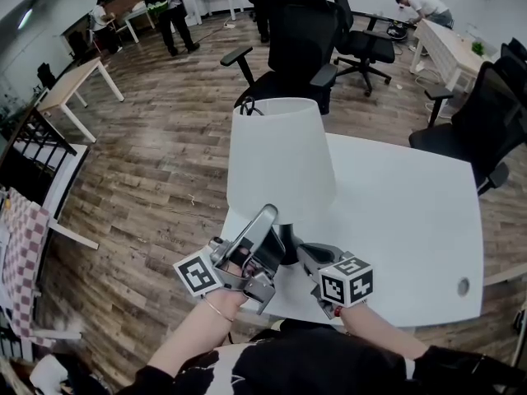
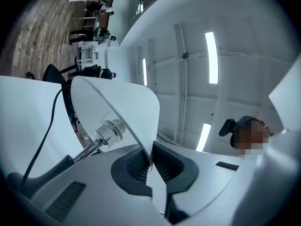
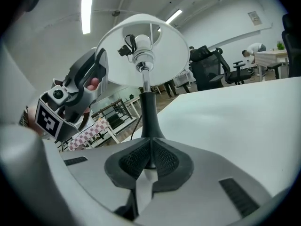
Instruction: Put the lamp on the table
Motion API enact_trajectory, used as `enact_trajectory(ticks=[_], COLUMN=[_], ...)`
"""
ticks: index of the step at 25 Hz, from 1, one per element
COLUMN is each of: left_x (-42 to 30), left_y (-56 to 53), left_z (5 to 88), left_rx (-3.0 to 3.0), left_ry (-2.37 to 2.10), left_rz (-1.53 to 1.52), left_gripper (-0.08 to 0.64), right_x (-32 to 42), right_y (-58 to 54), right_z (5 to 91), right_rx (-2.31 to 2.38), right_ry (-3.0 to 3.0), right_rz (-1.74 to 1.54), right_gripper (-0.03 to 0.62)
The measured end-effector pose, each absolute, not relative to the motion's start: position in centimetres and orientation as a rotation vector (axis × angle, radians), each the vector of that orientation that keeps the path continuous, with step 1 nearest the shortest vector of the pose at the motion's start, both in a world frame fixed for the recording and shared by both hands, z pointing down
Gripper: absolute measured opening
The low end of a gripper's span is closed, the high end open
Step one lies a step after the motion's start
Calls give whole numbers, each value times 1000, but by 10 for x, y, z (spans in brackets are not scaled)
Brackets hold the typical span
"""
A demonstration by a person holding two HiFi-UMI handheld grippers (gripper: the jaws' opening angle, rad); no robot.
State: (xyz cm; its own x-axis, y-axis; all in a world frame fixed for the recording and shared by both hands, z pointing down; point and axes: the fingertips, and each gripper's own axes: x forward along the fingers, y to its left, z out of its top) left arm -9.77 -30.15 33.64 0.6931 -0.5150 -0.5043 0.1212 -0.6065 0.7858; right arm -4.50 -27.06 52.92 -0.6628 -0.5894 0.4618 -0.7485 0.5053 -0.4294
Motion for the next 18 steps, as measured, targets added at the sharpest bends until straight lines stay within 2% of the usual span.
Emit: enact_trajectory(ticks=[18], left_x=[-102], left_y=[-291], left_z=[339], left_rx=[2035], left_ry=[-267], left_rz=[-924], left_gripper=[14], right_x=[9], right_y=[-252], right_z=[498], right_rx=[1368], right_ry=[-2513], right_rz=[919], right_gripper=[15])
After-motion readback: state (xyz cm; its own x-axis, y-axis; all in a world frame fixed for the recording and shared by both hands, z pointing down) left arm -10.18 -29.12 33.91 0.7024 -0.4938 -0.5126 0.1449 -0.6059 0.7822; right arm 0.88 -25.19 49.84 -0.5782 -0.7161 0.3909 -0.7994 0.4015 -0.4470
